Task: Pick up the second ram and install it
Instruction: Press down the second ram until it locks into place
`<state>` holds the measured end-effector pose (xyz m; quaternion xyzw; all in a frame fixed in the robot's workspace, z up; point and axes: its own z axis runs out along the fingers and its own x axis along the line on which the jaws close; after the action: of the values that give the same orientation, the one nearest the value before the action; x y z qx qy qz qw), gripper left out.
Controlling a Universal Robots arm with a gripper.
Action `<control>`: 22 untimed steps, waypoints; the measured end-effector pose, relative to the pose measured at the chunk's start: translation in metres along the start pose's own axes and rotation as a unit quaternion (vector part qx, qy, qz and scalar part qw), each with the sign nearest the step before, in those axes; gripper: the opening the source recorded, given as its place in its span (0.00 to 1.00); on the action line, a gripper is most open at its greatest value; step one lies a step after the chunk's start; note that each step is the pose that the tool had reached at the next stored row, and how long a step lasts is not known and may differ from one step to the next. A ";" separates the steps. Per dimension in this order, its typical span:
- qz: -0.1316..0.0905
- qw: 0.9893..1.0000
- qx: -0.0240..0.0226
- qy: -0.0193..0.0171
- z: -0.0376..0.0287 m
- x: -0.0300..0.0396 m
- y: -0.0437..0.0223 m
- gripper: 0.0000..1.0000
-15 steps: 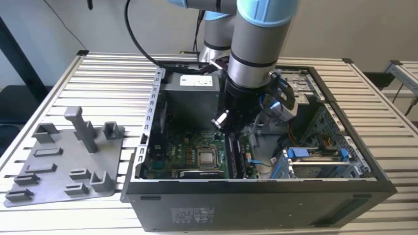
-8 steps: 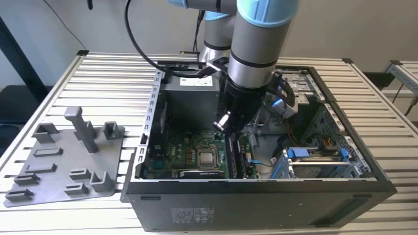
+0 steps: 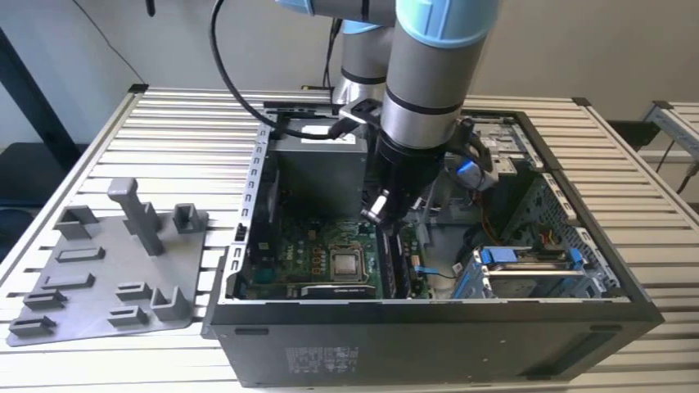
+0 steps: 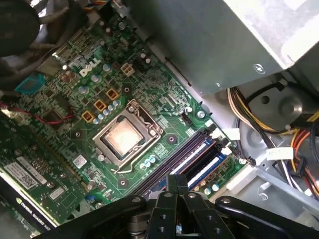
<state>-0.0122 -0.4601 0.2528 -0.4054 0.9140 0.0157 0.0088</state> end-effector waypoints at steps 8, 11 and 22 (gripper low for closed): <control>-0.071 0.997 -0.001 0.001 0.0007 0.0000 0.0000 0.11; -0.099 0.995 -0.002 0.001 0.0011 0.0000 0.0000 0.11; -0.191 0.982 -0.003 0.002 0.0031 0.0001 0.0000 0.11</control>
<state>-0.0122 -0.4601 0.2497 -0.5728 0.8195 0.0157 0.0089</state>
